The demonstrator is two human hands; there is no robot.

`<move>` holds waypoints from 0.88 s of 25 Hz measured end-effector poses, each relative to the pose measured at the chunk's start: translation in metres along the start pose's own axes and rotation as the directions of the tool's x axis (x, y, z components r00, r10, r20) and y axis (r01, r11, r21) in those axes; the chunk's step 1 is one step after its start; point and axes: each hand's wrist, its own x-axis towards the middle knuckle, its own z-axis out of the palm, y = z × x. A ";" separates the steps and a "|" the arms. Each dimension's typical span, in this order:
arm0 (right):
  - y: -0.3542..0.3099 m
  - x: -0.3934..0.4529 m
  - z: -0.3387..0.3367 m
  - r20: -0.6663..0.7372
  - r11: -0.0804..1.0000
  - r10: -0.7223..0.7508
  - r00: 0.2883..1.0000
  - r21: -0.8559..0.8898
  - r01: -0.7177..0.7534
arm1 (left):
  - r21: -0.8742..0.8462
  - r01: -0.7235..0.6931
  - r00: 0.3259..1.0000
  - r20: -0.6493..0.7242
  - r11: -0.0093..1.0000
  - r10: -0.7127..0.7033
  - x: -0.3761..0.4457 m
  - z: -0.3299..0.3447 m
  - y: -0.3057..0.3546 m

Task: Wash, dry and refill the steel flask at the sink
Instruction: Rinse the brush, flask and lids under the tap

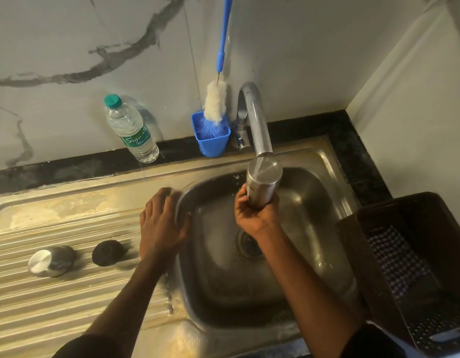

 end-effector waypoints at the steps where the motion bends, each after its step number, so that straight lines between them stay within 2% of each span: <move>1: 0.001 -0.001 -0.001 0.010 1.000 -0.005 1.000 -0.003 0.005 | -0.003 0.002 1.000 0.002 1.000 -0.002 0.000 0.000 0.001; 5: 0.003 0.004 -0.007 0.027 0.989 -0.131 0.991 0.078 0.128 | -0.009 0.004 1.000 -0.005 1.000 -0.004 -0.001 -0.002 0.003; 7: 0.008 0.004 -0.003 0.075 0.991 -0.106 0.992 0.094 0.098 | -0.018 0.003 1.000 -0.003 1.000 -0.004 -0.002 -0.002 0.004; 9: 0.015 -0.002 0.000 0.078 0.990 -0.080 0.994 -0.107 0.088 | -0.026 0.017 1.000 -0.006 1.000 -0.017 -0.002 -0.003 0.005; 11: 0.016 -0.014 -0.003 0.047 0.895 -0.130 0.990 -0.424 0.138 | -0.031 0.017 1.000 -0.003 0.999 -0.017 -0.002 -0.004 0.005; 12: 0.013 -0.021 -0.007 0.055 0.790 -0.197 0.979 -0.583 0.191 | -0.027 0.007 1.000 0.001 1.000 -0.007 -0.002 -0.003 0.005; 13: 0.009 -0.027 -0.013 0.100 0.627 -0.282 0.954 -0.733 0.262 | -0.019 -0.002 1.000 0.003 1.000 0.002 -0.002 -0.002 0.003; 14: 0.006 -0.033 -0.019 0.190 0.420 -0.349 0.918 -0.844 0.334 | -0.011 -0.005 1.000 -0.001 1.000 0.005 -0.001 -0.001 0.002; 15: 0.002 -0.036 -0.024 0.287 0.218 -0.376 0.881 -0.897 0.385 | -0.006 -0.003 1.000 -0.005 1.000 0.003 0.000 0.000 0.000; 16: 0.001 -0.039 -0.026 0.359 0.064 -0.393 0.846 -0.908 0.415 | -0.003 0.002 1.000 -0.008 1.000 -0.002 0.000 0.000 -0.001; 17: -0.001 -0.039 -0.027 0.398 -0.026 -0.436 0.807 -0.902 0.431 | -0.002 0.006 1.000 -0.009 1.000 -0.006 0.000 0.001 -0.001; 18: -0.002 -0.037 -0.026 0.407 -0.047 -0.496 0.767 -0.895 0.444 | -0.002 0.005 1.000 -0.011 1.000 -0.005 -0.001 0.001 0.000; 19: -0.003 -0.034 -0.022 0.383 0.011 -0.548 0.744 -0.886 0.464 | -0.002 0.001 1.000 -0.014 1.000 -0.001 -0.001 0.001 0.001; 20: -0.003 -0.030 -0.016 0.328 0.145 -0.567 0.756 -0.863 0.483 | -0.005 -0.003 1.000 -0.015 1.000 0.003 -0.001 0.001 0.001; 22: 0.002 -0.025 -0.006 0.224 0.497 -0.464 0.857 -0.735 0.461 | -0.014 -0.004 1.000 -0.012 1.000 0.004 -0.002 0.000 0.002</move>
